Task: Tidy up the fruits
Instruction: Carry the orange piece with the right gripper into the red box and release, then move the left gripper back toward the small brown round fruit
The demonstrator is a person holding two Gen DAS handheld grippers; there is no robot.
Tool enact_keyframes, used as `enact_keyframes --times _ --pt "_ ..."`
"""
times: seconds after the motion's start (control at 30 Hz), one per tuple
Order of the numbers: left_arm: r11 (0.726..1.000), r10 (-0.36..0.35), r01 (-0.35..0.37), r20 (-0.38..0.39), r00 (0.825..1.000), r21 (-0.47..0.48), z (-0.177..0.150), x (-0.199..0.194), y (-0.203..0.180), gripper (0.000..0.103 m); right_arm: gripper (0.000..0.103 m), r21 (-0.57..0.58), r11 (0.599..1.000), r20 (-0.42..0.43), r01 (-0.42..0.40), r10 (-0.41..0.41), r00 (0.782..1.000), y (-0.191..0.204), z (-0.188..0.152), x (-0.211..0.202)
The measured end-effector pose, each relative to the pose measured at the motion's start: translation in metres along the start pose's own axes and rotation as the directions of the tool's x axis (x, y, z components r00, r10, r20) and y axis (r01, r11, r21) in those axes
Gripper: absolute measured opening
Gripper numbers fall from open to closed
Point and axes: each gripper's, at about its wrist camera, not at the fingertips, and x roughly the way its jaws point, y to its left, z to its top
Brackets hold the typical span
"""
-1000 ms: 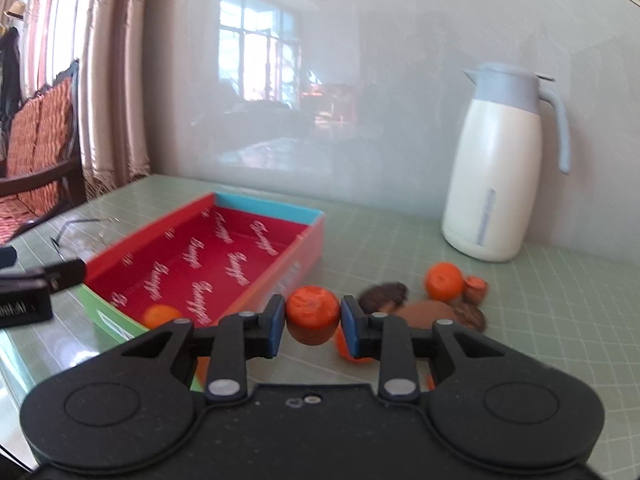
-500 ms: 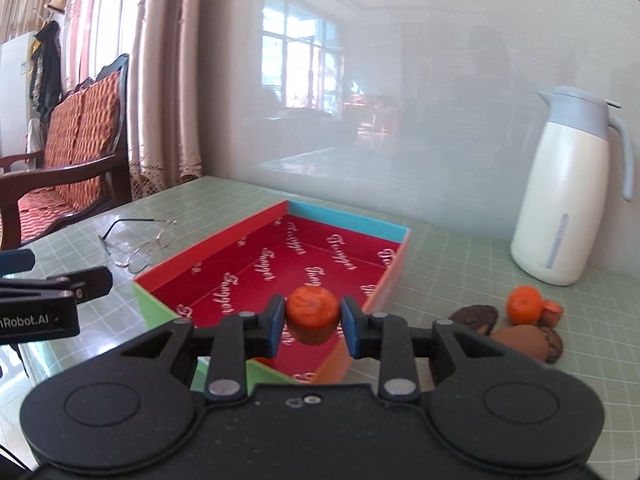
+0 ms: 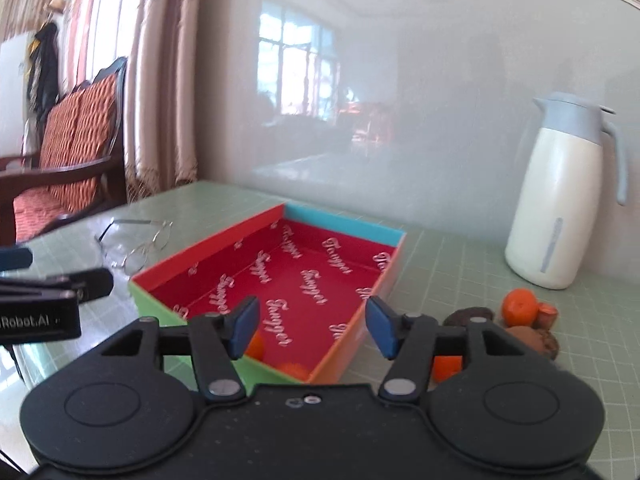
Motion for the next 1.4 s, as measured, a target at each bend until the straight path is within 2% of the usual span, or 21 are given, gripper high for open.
enact_keyframes --times 0.13,0.53,1.0,1.2,1.4 --pt "1.000 -0.007 0.007 -0.002 1.000 0.002 0.000 0.000 -0.003 0.101 0.058 0.067 0.998 -0.015 0.015 -0.014 1.000 -0.019 -0.006 -0.002" --pt "0.998 -0.063 0.063 0.004 0.998 0.027 0.000 -0.005 -0.027 0.101 0.060 0.192 0.971 0.015 0.144 -0.150 0.989 -0.082 -0.011 -0.029" --pt "0.983 -0.166 0.165 0.009 0.986 0.081 -0.002 -0.015 -0.074 0.101 0.061 0.269 0.921 0.029 0.282 -0.301 0.953 -0.136 -0.018 -0.055" --pt "0.972 -0.214 0.213 0.003 0.977 0.100 -0.005 -0.020 -0.094 0.101 0.061 0.291 0.897 0.024 0.334 -0.356 0.934 -0.158 -0.023 -0.068" --pt "0.943 -0.305 0.303 -0.007 0.952 0.135 -0.010 -0.028 -0.127 0.101 0.062 0.299 0.874 0.016 0.383 -0.406 0.914 -0.178 -0.031 -0.085"
